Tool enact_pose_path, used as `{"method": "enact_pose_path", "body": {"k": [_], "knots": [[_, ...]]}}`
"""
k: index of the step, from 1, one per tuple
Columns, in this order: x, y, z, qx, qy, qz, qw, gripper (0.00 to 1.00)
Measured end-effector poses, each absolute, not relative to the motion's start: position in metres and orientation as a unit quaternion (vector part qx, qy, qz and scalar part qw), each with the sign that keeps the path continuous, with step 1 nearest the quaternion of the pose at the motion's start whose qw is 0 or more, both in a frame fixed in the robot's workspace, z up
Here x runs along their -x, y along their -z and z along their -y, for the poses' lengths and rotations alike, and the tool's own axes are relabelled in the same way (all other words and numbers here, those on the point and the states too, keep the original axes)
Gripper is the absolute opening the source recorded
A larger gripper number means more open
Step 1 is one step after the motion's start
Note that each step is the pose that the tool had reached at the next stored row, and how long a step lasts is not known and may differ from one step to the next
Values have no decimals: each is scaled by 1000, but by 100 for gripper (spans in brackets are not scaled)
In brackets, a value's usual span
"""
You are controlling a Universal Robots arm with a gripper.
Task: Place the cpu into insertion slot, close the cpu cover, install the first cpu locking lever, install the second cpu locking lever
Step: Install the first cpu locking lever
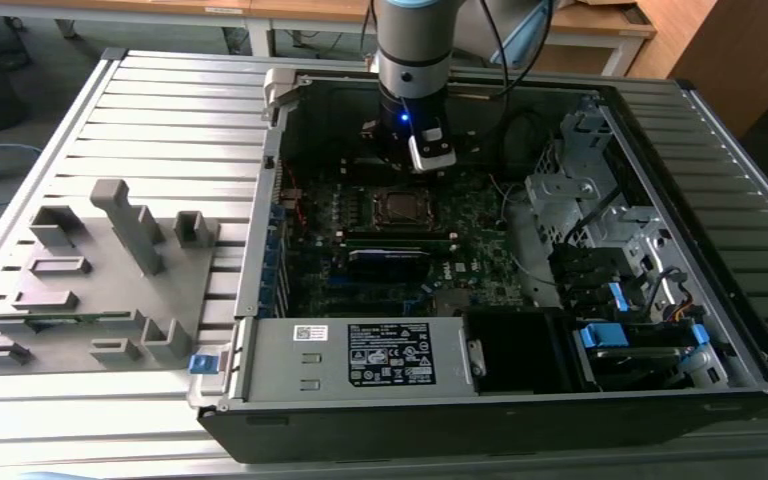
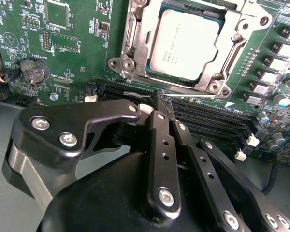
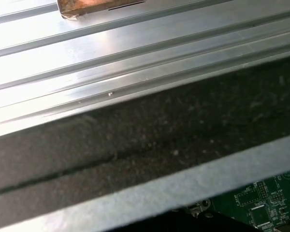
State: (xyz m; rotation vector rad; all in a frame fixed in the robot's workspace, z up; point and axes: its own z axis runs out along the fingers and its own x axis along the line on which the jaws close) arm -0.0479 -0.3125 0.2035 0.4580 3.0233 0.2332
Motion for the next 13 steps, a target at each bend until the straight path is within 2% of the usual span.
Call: {"method": "enact_pose_path", "body": {"k": [13], "knots": [[49, -202, 312, -146, -77, -985, 46, 10]]}}
